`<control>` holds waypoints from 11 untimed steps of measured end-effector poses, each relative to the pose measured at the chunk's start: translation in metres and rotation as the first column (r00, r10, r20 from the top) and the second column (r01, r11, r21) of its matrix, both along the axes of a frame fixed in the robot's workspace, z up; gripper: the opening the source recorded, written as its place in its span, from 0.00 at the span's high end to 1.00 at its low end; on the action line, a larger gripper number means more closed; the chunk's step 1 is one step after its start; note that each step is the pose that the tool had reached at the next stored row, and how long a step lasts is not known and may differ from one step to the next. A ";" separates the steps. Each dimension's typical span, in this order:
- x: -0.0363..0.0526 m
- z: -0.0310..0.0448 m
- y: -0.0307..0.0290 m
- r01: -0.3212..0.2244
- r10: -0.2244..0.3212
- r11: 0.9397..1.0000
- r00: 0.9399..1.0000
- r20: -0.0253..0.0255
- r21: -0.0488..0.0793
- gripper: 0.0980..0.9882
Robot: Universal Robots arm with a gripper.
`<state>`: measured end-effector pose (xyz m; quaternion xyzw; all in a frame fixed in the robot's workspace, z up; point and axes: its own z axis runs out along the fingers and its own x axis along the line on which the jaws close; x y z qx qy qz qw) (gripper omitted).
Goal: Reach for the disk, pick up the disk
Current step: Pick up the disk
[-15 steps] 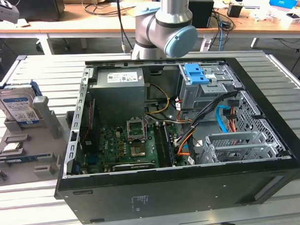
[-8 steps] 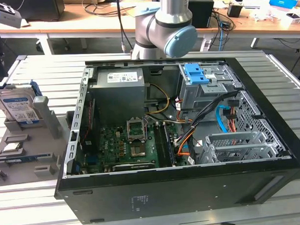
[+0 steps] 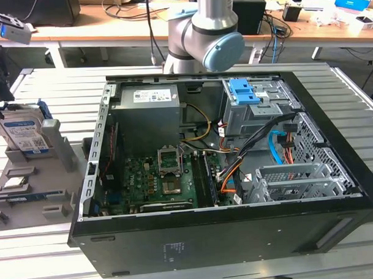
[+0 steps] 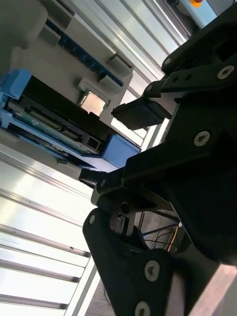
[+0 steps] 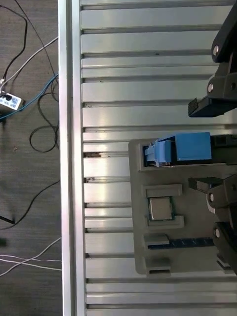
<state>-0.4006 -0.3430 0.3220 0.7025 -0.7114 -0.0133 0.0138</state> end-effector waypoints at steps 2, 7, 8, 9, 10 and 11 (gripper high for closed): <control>-0.0006 -0.0073 0.0000 -0.005 0.005 1.000 1.000 0.000 0.000 0.44; -0.0012 -0.0193 0.0000 -0.011 0.011 1.000 1.000 0.000 0.000 0.44; -0.0015 -0.0225 0.0000 -0.013 0.013 1.000 1.000 0.000 0.000 0.44; -0.0017 -0.0239 0.0000 -0.014 0.014 1.000 1.000 0.000 0.000 0.44; -0.0019 -0.0255 0.0000 -0.015 0.015 1.000 1.000 0.000 0.000 0.44; -0.0022 -0.0275 0.0000 -0.017 0.017 1.000 1.000 0.000 0.000 0.44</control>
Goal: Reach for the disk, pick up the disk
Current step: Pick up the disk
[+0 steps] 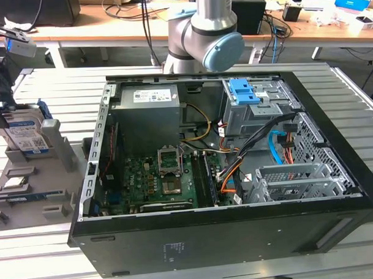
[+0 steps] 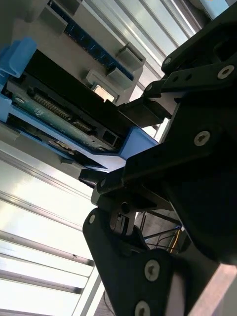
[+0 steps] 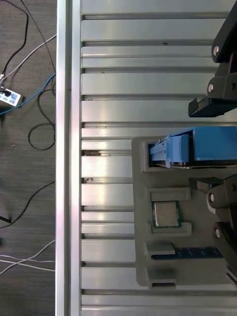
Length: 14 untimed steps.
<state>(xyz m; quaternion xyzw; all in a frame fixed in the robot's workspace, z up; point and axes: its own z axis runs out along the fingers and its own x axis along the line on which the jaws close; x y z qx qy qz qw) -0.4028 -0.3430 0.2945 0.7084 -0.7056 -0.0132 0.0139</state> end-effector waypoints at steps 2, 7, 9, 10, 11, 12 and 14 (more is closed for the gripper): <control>-0.0005 -0.0032 0.0000 -0.002 0.002 1.000 1.000 0.000 0.000 0.44; -0.0009 -0.0083 0.0000 -0.005 0.005 1.000 1.000 0.000 0.000 0.44; -0.0009 -0.0083 0.0000 -0.005 0.005 1.000 1.000 0.000 0.000 0.44; -0.0009 -0.0083 0.0000 -0.005 0.005 1.000 1.000 0.000 0.000 0.44; -0.0009 -0.0083 0.0000 -0.005 0.005 1.000 1.000 0.000 0.000 0.44; -0.0009 -0.0083 0.0000 -0.005 0.005 1.000 1.000 0.000 0.000 0.44; -0.0009 -0.0083 0.0000 -0.006 0.006 1.000 1.000 0.000 0.000 0.52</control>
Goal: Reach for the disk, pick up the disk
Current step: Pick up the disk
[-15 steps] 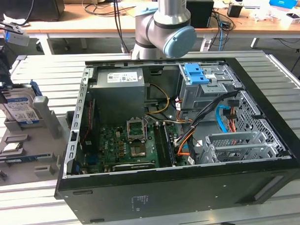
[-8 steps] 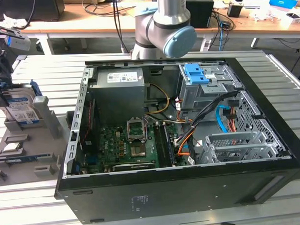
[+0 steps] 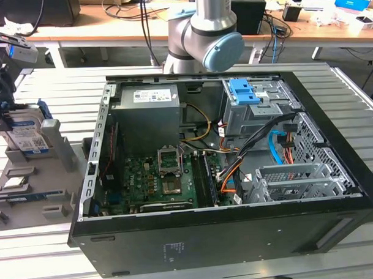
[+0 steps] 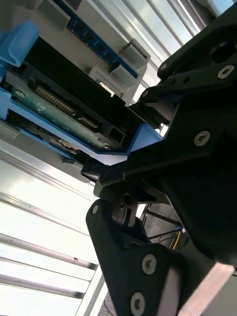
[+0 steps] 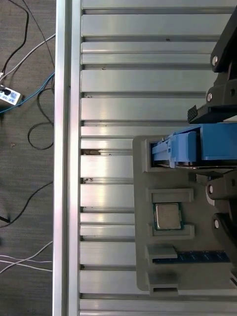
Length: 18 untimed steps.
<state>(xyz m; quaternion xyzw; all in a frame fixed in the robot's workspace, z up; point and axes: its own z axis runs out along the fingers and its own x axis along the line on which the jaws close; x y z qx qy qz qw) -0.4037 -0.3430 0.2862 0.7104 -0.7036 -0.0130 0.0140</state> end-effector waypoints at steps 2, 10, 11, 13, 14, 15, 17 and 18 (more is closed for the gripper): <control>0.0000 0.0000 0.0000 0.000 0.000 1.000 1.000 0.000 0.000 0.59; 0.0000 0.0000 0.0000 -0.001 0.001 1.000 1.000 0.000 0.000 0.70; 0.0000 0.0000 0.0000 -0.001 0.001 1.000 1.000 0.000 0.000 0.70; 0.0000 0.0000 0.0000 -0.001 0.001 1.000 1.000 0.000 0.000 0.70; 0.0000 0.0000 0.0000 -0.001 0.001 1.000 1.000 0.000 0.000 0.70; 0.0000 0.0000 0.0000 -0.001 0.001 1.000 1.000 0.000 0.000 0.70; 0.0000 0.0000 0.0000 -0.001 0.001 1.000 1.000 0.000 0.000 0.70; 0.0000 0.0000 0.0000 -0.001 0.001 1.000 1.000 0.000 0.000 0.70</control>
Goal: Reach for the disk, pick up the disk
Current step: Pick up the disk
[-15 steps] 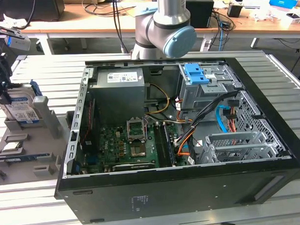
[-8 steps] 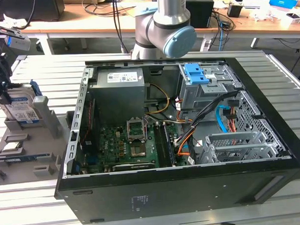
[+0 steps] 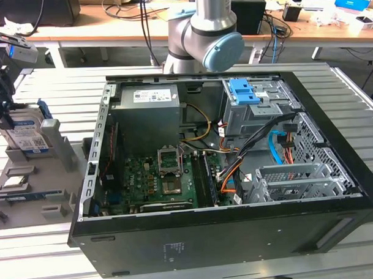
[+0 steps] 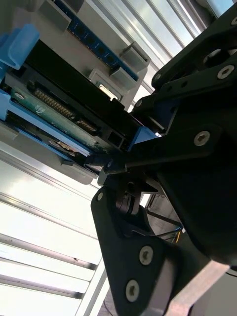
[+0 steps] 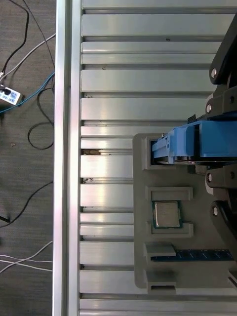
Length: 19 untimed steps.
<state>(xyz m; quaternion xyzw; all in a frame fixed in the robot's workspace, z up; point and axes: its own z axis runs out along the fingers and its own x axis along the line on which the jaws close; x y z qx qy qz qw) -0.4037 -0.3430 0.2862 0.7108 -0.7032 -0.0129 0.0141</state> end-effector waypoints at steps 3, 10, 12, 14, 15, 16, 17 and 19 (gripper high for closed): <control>0.0001 0.0009 0.0000 0.000 0.000 1.000 1.000 0.000 0.000 0.70; 0.0001 0.0093 0.0000 0.000 0.000 1.000 1.000 0.000 0.000 0.70; 0.0001 0.0110 0.0000 0.000 0.000 1.000 1.000 0.000 0.000 0.70; 0.0002 0.0133 0.0000 0.000 0.000 1.000 1.000 0.000 0.000 0.70; 0.0003 0.0157 0.0000 0.000 0.000 1.000 1.000 0.000 0.000 0.70; 0.0004 0.0184 0.0000 0.000 0.000 1.000 1.000 0.000 0.000 0.70; 0.0005 0.0203 0.0000 0.000 0.000 1.000 1.000 0.000 0.000 0.70; 0.0008 0.0260 0.0001 0.000 0.000 1.000 1.000 0.000 0.000 0.70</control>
